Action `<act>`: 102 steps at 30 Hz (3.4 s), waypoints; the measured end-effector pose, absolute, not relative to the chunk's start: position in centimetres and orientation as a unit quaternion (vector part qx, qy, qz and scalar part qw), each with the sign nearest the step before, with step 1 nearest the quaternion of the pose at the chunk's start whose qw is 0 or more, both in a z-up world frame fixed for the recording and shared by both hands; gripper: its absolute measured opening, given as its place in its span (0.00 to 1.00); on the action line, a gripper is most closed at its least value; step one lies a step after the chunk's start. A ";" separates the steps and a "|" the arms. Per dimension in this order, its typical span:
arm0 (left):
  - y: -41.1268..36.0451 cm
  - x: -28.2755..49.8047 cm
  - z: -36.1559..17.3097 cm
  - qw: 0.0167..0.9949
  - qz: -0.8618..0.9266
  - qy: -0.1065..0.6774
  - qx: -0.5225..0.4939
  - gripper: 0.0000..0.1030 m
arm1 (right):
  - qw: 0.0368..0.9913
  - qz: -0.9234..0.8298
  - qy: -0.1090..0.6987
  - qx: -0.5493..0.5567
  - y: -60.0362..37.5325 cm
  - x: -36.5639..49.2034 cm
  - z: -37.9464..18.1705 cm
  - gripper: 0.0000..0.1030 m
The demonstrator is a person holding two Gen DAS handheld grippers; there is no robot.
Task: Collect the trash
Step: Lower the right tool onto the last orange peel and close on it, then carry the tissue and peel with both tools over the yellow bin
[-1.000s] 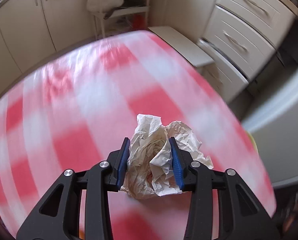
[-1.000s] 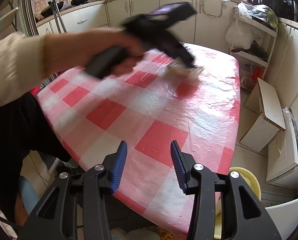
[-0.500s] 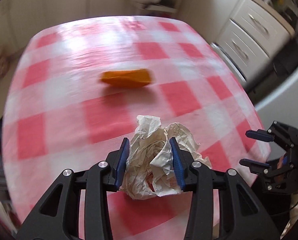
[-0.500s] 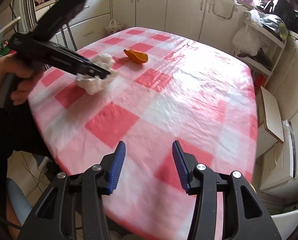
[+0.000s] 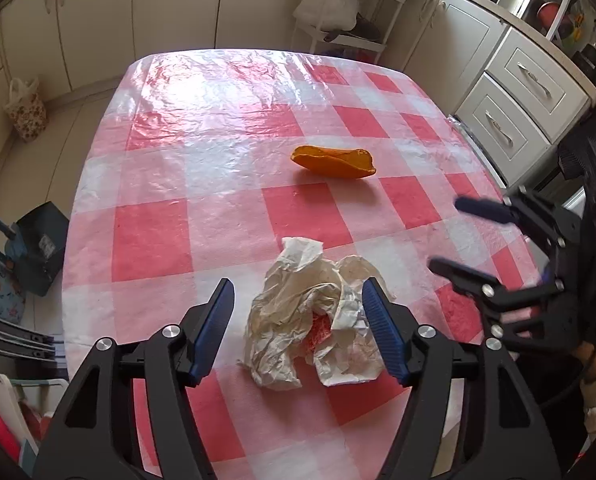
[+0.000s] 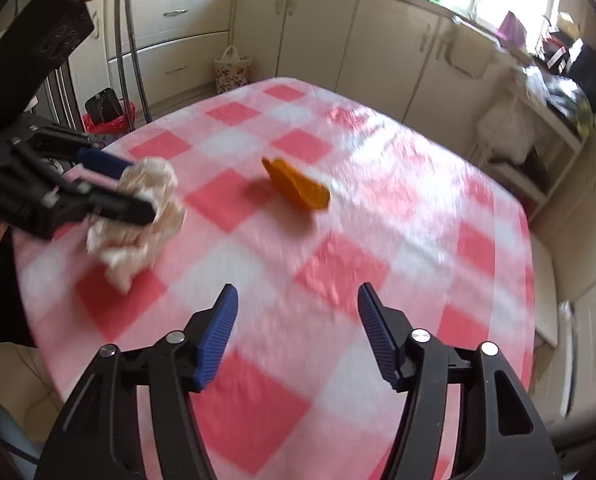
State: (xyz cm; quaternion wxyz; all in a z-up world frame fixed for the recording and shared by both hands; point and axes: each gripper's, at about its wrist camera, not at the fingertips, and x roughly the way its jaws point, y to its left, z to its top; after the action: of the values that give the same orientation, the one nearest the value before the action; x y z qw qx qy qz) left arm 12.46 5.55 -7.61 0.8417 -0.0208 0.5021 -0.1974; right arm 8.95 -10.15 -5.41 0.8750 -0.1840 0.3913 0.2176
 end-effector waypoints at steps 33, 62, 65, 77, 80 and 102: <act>3.4 12.9 -8.9 0.834 -0.191 0.518 0.006 0.76 | 0.841 0.276 0.430 -0.177 -9.1 15.1 -6.8 0.21; -3.5 11.0 -8.2 0.846 -0.203 0.485 0.090 0.85 | 0.876 0.179 0.443 -0.070 -17.9 6.0 -6.3 0.52; -3.8 11.1 -8.3 0.847 -0.206 0.482 0.092 0.85 | 0.876 0.178 0.443 -0.067 -17.7 6.4 -6.6 0.52; -4.2 11.4 -8.4 0.843 -0.234 0.480 0.073 0.55 | 0.875 0.187 0.439 -0.077 -17.4 6.6 -6.8 0.20; -4.1 11.4 -8.3 0.843 -0.234 0.480 0.067 0.54 | 0.874 0.190 0.440 -0.083 -17.2 6.3 -6.8 0.20; -6.9 10.2 -5.0 0.874 -0.258 0.409 0.054 0.42 | 0.893 0.166 0.412 -0.074 -20.4 4.0 -4.6 0.16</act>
State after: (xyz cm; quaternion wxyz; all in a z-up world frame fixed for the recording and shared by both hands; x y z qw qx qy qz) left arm 10.25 -6.86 -4.98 0.8739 0.0542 0.4087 -0.2577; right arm 3.98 -20.37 -4.57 0.8929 -0.0738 0.4121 0.1658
